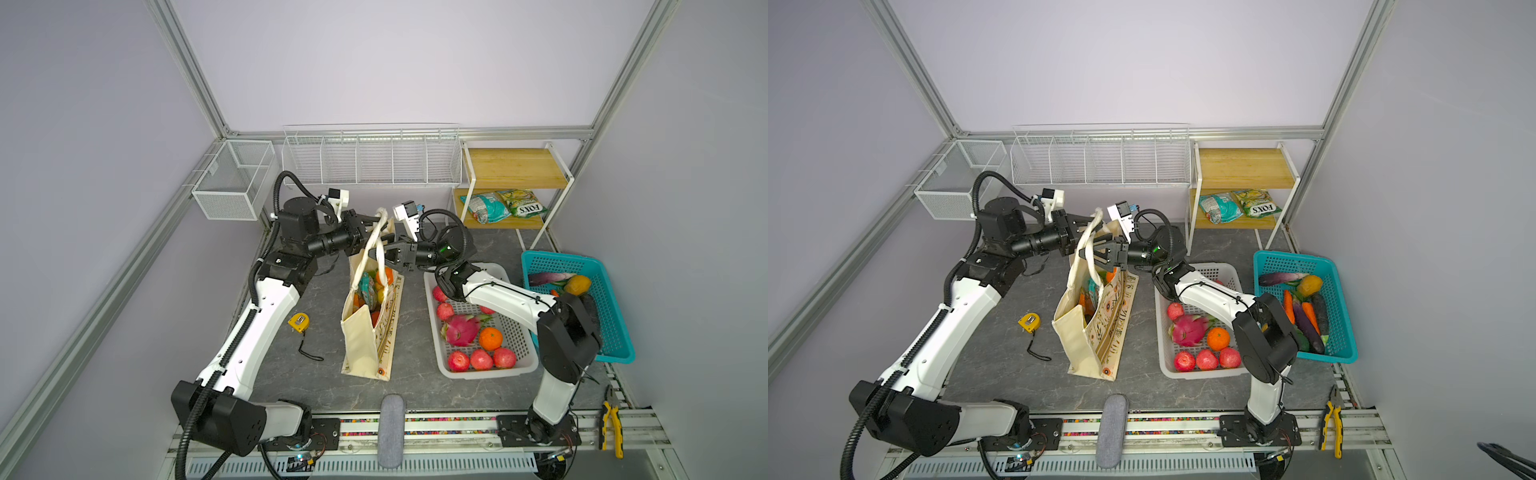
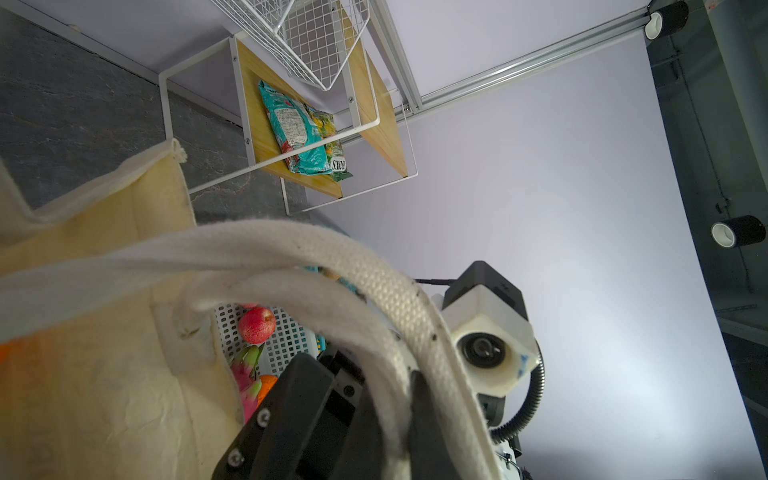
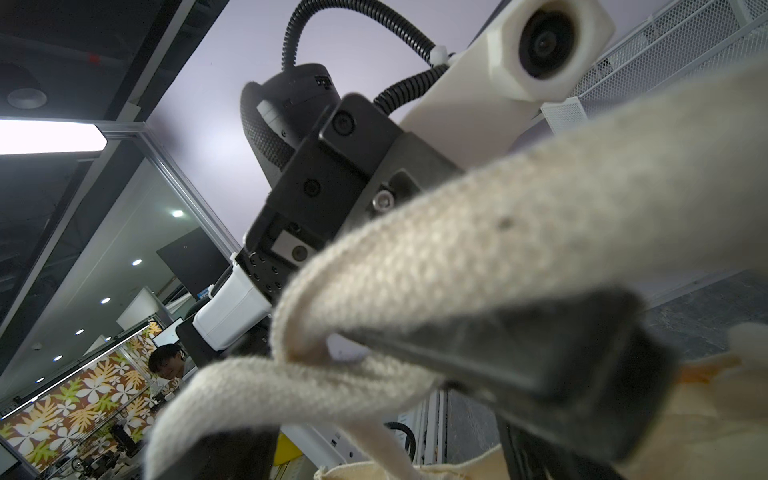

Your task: Place the food into the grocery bag and tie it

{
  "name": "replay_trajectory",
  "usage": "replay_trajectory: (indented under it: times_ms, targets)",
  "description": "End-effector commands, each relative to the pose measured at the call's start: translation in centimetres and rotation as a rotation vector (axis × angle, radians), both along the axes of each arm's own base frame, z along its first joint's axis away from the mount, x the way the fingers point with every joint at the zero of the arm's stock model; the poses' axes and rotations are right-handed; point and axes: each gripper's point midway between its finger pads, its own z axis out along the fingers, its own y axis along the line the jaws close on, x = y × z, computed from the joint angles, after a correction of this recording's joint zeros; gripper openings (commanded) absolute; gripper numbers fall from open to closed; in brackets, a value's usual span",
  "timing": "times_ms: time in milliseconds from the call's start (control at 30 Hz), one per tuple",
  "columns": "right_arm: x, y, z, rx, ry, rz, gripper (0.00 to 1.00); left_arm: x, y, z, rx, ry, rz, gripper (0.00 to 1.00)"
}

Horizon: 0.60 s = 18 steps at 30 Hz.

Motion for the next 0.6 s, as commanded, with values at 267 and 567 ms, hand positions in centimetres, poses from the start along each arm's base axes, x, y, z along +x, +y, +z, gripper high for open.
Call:
replay_trajectory:
  times_ms: [267, 567]
  targets:
    - [-2.3, 0.7, 4.4, 0.100, -0.137, 0.009, 0.69, 0.5, 0.3, -2.7, 0.047, 0.026, 0.030, 0.00]
    - [-1.5, 1.0, 3.7, 0.087, -0.096, -0.022, 0.30, 0.2, 0.5, -2.9, 0.056, 0.021, 0.035, 0.00]
